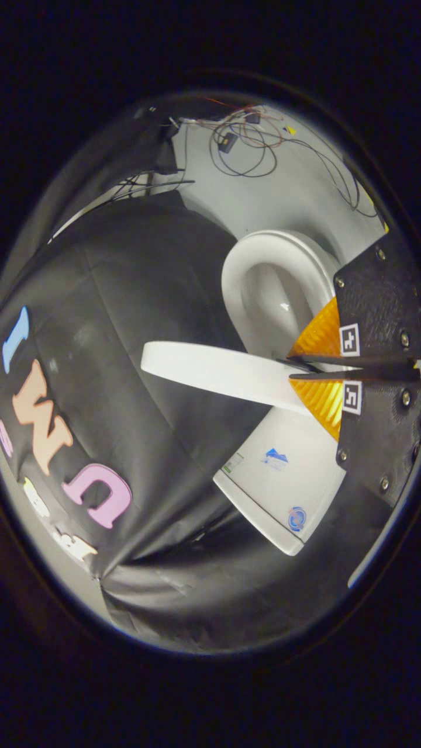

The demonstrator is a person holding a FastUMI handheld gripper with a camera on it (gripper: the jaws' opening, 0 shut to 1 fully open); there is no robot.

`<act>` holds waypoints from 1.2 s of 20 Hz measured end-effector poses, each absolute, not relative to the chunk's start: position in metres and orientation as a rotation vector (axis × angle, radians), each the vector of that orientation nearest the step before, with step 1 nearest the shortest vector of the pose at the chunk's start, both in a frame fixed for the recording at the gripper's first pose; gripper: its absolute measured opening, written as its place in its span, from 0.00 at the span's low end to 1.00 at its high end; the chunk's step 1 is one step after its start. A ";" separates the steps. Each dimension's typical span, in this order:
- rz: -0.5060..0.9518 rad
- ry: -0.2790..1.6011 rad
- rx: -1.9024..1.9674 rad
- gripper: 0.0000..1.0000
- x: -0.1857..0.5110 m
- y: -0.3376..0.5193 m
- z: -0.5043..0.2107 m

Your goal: Open the toilet lid.

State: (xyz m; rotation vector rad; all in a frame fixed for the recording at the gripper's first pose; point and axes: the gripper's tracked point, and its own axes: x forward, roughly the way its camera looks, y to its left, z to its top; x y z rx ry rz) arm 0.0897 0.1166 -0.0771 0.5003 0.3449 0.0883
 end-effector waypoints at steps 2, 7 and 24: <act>0.089 0.330 0.449 0.01 0.088 0.122 -0.073; 0.105 0.339 0.440 0.01 0.089 0.125 -0.073; 0.142 0.286 0.304 0.01 0.083 0.147 -0.051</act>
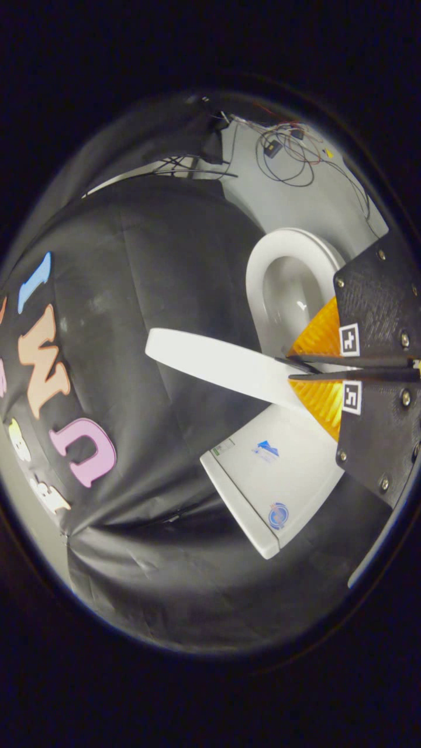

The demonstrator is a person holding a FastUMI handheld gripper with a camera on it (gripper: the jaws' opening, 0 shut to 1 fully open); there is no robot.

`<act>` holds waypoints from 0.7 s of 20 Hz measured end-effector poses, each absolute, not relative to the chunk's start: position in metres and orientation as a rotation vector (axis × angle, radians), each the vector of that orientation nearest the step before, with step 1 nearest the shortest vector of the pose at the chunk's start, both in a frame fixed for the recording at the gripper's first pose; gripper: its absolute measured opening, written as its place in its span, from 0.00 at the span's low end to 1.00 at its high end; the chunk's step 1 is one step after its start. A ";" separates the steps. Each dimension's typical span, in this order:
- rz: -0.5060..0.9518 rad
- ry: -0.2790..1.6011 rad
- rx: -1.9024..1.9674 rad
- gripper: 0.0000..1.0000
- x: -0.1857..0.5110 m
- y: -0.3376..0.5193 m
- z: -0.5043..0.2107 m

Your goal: Open the toilet lid.

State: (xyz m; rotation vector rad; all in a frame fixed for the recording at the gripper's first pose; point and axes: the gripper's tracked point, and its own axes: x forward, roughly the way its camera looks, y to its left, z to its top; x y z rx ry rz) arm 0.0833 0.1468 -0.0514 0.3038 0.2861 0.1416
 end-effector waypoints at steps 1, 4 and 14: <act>0.145 0.279 0.286 0.01 0.082 0.150 -0.049; 0.141 0.270 0.255 0.01 0.081 0.155 -0.046; 0.120 0.233 0.192 0.01 0.081 0.173 -0.033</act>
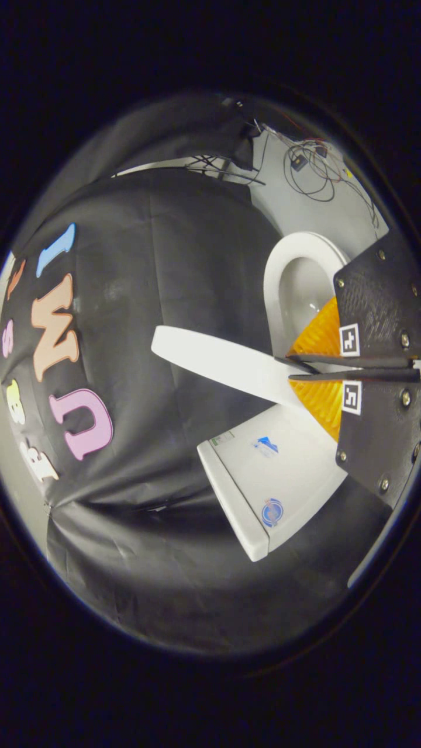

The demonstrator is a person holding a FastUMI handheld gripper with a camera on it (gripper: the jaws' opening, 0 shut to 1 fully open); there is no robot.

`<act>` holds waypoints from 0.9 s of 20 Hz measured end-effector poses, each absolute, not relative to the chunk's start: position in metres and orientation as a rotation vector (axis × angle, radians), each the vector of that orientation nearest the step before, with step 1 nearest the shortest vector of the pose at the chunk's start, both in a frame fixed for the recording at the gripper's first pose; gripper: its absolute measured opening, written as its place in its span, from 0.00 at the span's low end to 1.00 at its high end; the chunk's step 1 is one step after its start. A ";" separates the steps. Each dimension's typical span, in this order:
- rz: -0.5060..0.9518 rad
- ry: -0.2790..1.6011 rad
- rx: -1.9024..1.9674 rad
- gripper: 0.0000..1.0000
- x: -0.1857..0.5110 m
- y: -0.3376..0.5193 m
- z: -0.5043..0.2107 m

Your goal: Open the toilet lid.

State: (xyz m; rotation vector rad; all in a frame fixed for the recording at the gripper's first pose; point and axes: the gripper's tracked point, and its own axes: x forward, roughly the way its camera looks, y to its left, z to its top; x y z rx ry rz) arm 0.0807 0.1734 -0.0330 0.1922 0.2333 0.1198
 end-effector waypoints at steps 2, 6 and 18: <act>0.117 0.218 0.182 0.01 0.077 0.180 -0.024; 0.099 0.188 0.123 0.01 0.075 0.192 -0.012; 0.122 0.143 0.064 0.01 0.075 0.215 -0.002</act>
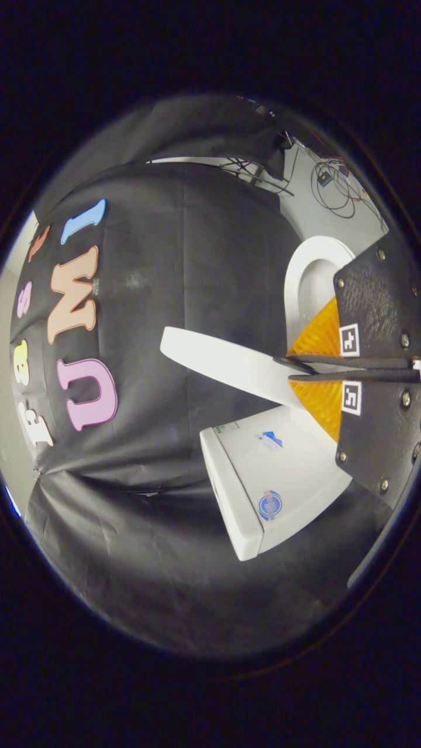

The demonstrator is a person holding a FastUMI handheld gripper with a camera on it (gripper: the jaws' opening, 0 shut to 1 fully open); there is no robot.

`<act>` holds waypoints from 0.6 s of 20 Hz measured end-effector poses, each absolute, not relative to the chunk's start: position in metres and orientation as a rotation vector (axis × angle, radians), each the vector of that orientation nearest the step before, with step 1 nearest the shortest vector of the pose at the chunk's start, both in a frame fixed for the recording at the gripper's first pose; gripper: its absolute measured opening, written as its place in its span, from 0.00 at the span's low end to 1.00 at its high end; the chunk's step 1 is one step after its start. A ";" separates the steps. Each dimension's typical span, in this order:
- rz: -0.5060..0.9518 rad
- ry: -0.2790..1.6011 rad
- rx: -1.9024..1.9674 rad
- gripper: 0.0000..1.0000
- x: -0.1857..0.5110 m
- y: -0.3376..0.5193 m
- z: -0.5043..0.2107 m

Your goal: Open the toilet lid.

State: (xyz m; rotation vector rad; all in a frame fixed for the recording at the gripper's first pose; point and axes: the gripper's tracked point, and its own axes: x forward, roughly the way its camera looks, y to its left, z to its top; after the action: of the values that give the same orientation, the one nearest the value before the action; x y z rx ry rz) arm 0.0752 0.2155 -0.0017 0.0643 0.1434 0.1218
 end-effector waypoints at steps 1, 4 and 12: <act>0.127 0.140 0.065 0.01 0.076 0.218 -0.001; 0.155 0.125 0.065 0.01 0.076 0.230 0.004; 0.192 0.099 0.021 0.01 0.076 0.256 0.011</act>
State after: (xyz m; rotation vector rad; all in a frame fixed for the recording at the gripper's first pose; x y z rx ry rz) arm 0.0762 0.2559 0.0115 0.0207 0.0988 0.1916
